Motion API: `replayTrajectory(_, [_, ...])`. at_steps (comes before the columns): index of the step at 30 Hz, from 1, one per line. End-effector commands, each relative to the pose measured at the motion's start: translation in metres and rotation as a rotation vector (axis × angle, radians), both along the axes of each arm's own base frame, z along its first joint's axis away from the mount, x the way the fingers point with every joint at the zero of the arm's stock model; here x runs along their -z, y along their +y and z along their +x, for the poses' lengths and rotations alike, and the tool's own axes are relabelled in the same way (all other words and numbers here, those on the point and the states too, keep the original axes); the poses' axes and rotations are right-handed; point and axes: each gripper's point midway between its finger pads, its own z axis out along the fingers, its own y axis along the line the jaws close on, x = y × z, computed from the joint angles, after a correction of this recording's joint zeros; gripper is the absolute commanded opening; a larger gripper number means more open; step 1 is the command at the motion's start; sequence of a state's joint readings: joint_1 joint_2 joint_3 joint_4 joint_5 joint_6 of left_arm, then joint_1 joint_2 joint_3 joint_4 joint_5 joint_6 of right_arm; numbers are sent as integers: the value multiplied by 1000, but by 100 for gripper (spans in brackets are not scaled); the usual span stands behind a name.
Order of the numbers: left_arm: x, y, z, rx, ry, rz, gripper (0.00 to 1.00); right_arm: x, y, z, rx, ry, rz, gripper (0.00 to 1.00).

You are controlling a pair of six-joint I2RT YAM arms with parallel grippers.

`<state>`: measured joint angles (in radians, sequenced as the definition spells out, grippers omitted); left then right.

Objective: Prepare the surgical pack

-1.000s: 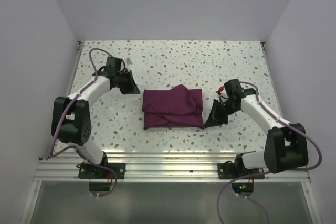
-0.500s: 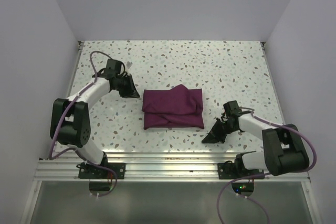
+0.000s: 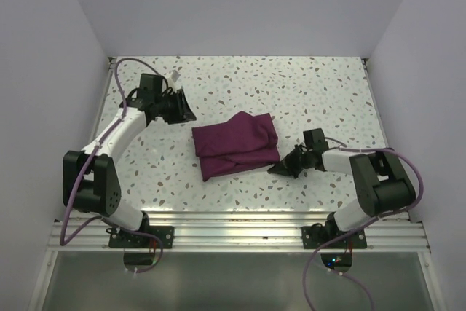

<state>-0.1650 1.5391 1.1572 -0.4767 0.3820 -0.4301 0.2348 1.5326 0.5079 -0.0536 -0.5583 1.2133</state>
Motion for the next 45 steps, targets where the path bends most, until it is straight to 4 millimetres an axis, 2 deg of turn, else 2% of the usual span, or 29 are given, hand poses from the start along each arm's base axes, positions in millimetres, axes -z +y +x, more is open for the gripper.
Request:
replayTrajectory(1, [-42, -14, 14, 104, -168, -48, 43, 5, 7, 21, 37, 54, 7, 0])
replayTrajectory(3, [-52, -25, 19, 161, -214, -92, 50, 6, 8, 31, -9, 40, -21, 0])
replayTrajectory(4, [-53, -28, 21, 182, -221, -109, 53, 4, 10, 45, -26, 43, -28, 0])
replayTrajectory(5, [-47, -32, 24, 199, -209, -119, 55, 3, 13, 49, -46, 43, -29, 0])
replayTrajectory(7, [-52, -41, 32, 245, -235, -159, 57, -2, 12, 58, -87, 36, -40, 0])
replayTrajectory(8, [-43, -43, 38, 246, -220, -161, 59, -4, 10, 59, -98, 32, -41, 0])
replayTrajectory(9, [-49, -48, 46, 265, -258, -185, 60, -5, 8, 60, -136, 6, -56, 0])
replayTrajectory(10, [-47, -52, 51, 276, -260, -205, 63, -9, 3, 64, -147, -11, -65, 0])
replayTrajectory(11, [-42, -60, 60, 299, -249, -237, 64, -8, -4, 56, -193, -5, -87, 2])
replayTrajectory(13, [-32, -69, 72, 313, -229, -244, 65, -9, -15, 49, -218, 27, -104, 17])
replayTrajectory(14, [-14, -72, 79, 318, -187, -250, 65, -10, -18, 46, -237, 25, -106, 20])
replayTrajectory(15, [-19, -80, 86, 337, -202, -260, 66, -11, -23, 43, -272, 10, -108, 23])
replayTrajectory(16, [-4, -85, 92, 341, -174, -259, 66, -15, -26, 39, -288, 26, -114, 32])
replayTrajectory(17, [-7, -88, 99, 345, -188, -256, 66, -18, -28, 38, -303, 17, -119, 35])
replayTrajectory(19, [5, -95, 105, 339, -169, -245, 68, -27, -30, 38, -337, -21, -118, 41])
replayTrajectory(20, [2, -101, 108, 350, -193, -248, 69, -33, -31, 39, -348, -51, -119, 43])
replayTrajectory(23, [7, -112, 111, 376, -203, -255, 72, -36, -30, 37, -344, -62, -103, 45])
replayTrajectory(26, [15, -125, 104, 410, -178, -263, 72, -36, -29, 36, -325, -63, -80, 45])
replayTrajectory(31, [29, -129, 99, 420, -137, -255, 72, -37, -31, 43, -299, -88, -63, 45])
replayTrajectory(38, [38, -136, 99, 442, -131, -229, 71, -39, -36, 50, -292, -105, -54, 45])
replayTrajectory(41, [39, -140, 93, 462, -134, -205, 68, -39, -41, 53, -279, -103, -50, 45])
replayTrajectory(44, [36, -144, 88, 477, -133, -216, 61, -38, -45, 53, -276, -104, -48, 45])
replayTrajectory(45, [32, -145, 86, 486, -138, -224, 53, -39, -45, 53, -276, -103, -44, 45])
